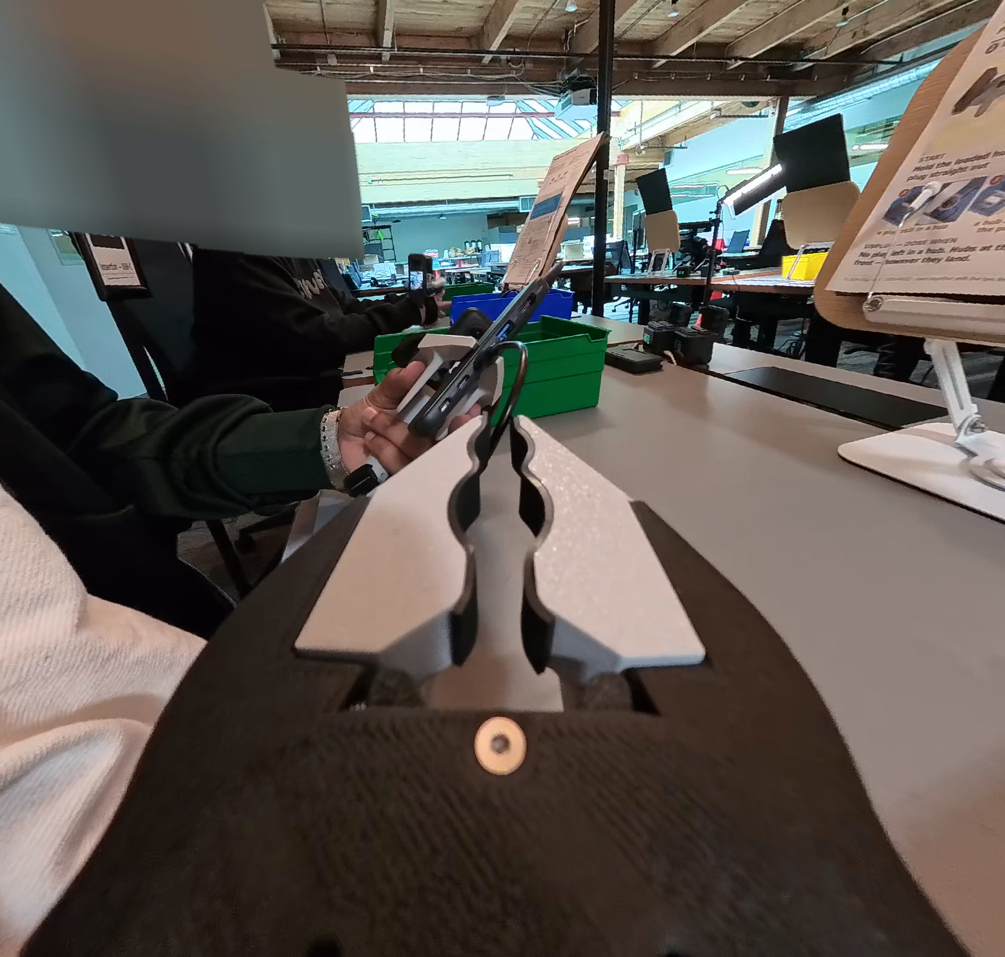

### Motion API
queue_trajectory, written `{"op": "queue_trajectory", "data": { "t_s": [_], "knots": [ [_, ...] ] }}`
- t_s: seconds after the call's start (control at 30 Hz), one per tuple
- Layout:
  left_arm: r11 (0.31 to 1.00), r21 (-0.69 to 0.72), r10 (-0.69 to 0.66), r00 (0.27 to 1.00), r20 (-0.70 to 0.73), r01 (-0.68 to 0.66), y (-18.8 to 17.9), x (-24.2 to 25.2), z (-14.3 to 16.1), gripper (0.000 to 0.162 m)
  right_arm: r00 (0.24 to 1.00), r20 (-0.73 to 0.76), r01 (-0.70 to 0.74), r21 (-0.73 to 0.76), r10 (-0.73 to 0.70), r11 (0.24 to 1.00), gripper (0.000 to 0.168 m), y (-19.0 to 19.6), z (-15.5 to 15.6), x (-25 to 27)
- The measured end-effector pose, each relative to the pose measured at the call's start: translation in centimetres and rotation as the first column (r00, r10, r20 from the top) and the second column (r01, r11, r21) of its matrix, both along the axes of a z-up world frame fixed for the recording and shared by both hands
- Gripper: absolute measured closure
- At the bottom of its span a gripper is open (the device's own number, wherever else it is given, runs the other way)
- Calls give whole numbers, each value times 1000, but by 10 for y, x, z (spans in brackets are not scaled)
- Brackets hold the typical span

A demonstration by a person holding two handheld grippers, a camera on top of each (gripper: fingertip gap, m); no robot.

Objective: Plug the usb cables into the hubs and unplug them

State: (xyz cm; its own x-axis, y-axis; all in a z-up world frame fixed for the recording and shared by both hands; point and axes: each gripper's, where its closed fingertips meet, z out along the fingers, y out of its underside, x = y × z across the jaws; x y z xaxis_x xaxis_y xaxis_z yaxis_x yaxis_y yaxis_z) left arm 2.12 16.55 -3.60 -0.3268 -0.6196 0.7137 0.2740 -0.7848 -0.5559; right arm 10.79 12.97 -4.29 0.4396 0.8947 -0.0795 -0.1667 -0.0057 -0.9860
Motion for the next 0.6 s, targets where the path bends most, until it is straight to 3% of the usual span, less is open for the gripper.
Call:
{"op": "queue_trajectory", "data": {
  "t_s": [0.3,0.6],
  "knots": [
    [1000,-5,3,1000,5,-3,1,-1,0,154,1000,7,-26,-28,26,999,162,-2,-6,-6],
    [999,-4,-35,998,61,36,-4,-3,8,153,988,48,-140,-82,144,987,157,-15,-19,-23]
  ]
}}
